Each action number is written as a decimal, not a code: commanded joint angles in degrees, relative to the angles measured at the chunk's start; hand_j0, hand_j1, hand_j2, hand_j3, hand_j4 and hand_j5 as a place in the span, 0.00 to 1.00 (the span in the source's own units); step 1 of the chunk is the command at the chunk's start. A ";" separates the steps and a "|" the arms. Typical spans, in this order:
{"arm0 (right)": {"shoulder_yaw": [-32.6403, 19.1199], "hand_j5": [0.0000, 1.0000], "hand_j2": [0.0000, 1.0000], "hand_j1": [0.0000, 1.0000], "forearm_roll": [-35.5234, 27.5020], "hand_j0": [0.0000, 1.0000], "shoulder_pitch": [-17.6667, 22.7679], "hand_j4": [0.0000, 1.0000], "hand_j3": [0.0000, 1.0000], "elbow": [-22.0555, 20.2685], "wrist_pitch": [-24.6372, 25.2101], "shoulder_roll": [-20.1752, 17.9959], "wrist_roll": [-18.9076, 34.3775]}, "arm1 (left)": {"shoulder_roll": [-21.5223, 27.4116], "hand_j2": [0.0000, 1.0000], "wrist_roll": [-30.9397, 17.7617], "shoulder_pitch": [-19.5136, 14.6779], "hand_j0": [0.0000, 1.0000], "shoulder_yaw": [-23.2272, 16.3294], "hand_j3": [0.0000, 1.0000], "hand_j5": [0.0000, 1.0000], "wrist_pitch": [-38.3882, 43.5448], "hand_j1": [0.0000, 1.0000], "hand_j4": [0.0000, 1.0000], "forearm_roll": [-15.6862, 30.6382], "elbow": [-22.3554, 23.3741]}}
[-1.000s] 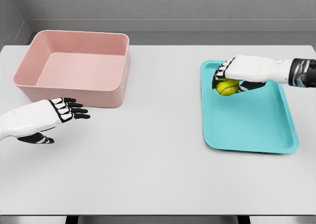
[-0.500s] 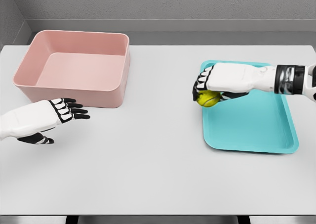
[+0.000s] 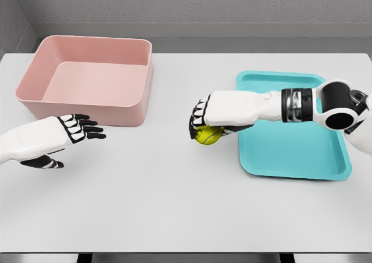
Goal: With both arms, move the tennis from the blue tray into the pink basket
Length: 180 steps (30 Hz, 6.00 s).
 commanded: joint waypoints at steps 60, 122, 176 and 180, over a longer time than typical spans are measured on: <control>6.66 1.00 1.00 1.00 0.87 1.00 0.26 1.00 1.00 13.82 6.60 20.54 2.42 | -4.84 1.00 0.00 -15.21 1.00 -6.50 1.00 1.00 0.04 1.00 1.00 0.67 0.08; -9.08 1.00 1.00 1.00 0.52 1.00 1.14 1.00 1.00 10.48 -0.01 -16.55 -3.82 | -16.35 1.00 -13.62 -24.52 1.00 -22.84 1.00 1.00 0.04 1.00 1.00 0.58 0.08; -9.08 1.00 1.00 1.00 0.52 1.00 1.23 1.00 1.00 10.22 -0.01 -16.64 -3.91 | -23.74 1.00 -13.62 -24.43 1.00 -23.28 1.00 1.00 0.04 1.00 1.00 -5.22 10.01; -9.08 1.00 1.00 1.00 0.52 1.00 1.23 1.00 1.00 10.22 -0.01 -16.64 -3.91 | -24.62 1.00 -13.62 -24.08 1.00 -23.28 1.00 1.00 0.04 1.00 1.00 -5.65 10.10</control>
